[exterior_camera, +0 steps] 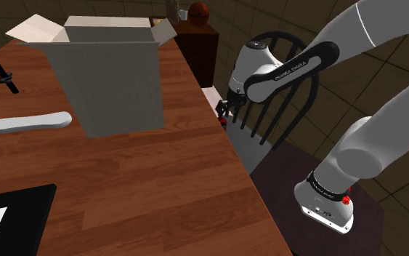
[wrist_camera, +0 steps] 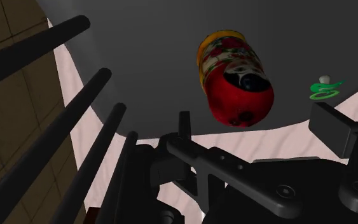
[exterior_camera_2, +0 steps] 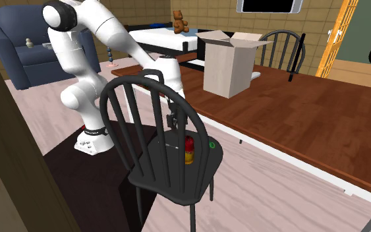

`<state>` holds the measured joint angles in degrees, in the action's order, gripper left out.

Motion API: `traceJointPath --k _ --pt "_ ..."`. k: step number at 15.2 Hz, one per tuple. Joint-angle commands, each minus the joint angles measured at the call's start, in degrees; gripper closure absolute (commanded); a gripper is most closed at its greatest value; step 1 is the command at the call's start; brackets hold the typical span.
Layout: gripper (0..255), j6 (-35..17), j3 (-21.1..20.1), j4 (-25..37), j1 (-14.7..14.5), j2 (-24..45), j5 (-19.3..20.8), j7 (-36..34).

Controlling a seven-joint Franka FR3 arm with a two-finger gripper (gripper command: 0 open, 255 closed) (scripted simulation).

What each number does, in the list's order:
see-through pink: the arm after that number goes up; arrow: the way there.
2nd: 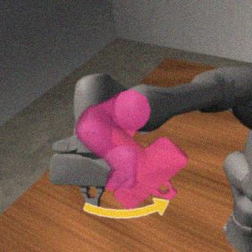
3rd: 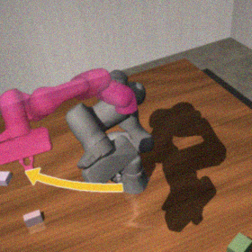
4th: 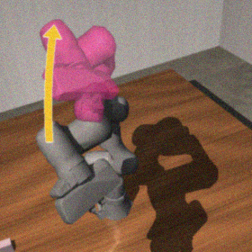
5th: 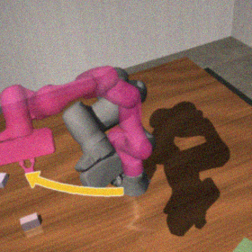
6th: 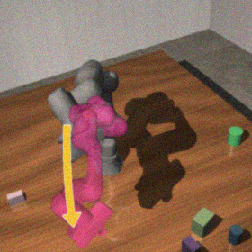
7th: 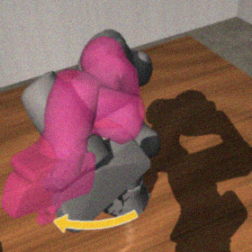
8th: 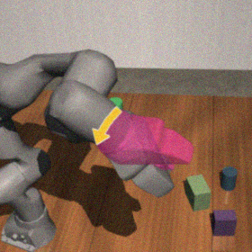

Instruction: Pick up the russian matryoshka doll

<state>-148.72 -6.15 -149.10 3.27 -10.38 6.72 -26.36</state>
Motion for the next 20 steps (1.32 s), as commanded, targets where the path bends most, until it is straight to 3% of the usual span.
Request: traceJointPath --k 1,11,12,20 --pt "0 -4.85 -0.80 1.12 0.69 4.64 1.93 -3.67" --pt "0 -12.58 -0.61 1.13 1.49 12.19 7.59 -8.89" --pt "255 -12.65 -0.58 1.11 1.51 12.23 7.62 -8.88" --pt "255 -12.62 -0.60 1.06 1.49 12.16 7.59 -8.88"
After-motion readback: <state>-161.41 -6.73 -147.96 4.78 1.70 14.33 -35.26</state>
